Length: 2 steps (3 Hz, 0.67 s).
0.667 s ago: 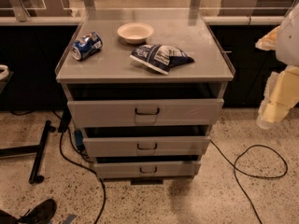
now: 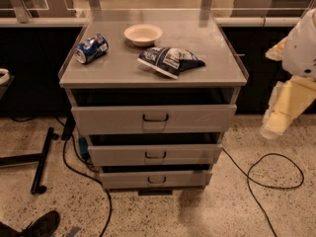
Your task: Open middle drawer
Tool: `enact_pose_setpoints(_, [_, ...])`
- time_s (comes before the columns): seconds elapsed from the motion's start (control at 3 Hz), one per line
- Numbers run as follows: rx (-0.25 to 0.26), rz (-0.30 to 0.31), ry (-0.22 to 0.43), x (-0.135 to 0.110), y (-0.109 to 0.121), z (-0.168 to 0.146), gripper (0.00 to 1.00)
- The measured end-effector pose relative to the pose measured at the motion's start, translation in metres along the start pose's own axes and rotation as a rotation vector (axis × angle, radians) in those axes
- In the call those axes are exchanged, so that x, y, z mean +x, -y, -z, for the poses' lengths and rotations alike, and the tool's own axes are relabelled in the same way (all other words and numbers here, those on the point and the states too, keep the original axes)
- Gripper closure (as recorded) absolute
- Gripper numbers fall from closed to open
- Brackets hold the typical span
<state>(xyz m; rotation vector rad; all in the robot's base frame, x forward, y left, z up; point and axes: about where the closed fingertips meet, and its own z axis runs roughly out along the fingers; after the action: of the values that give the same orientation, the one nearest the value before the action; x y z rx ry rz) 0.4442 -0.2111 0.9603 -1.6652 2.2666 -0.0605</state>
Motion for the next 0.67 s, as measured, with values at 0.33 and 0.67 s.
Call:
enact_pose_setpoints(0.33, [-0.059, -0.116, 0.021, -0.007, -0.008, -0.050, 0.00])
enact_pose_setpoints(0.67, [-0.152, -0.311, 0.069, -0.013, -0.025, -0.118, 0.00])
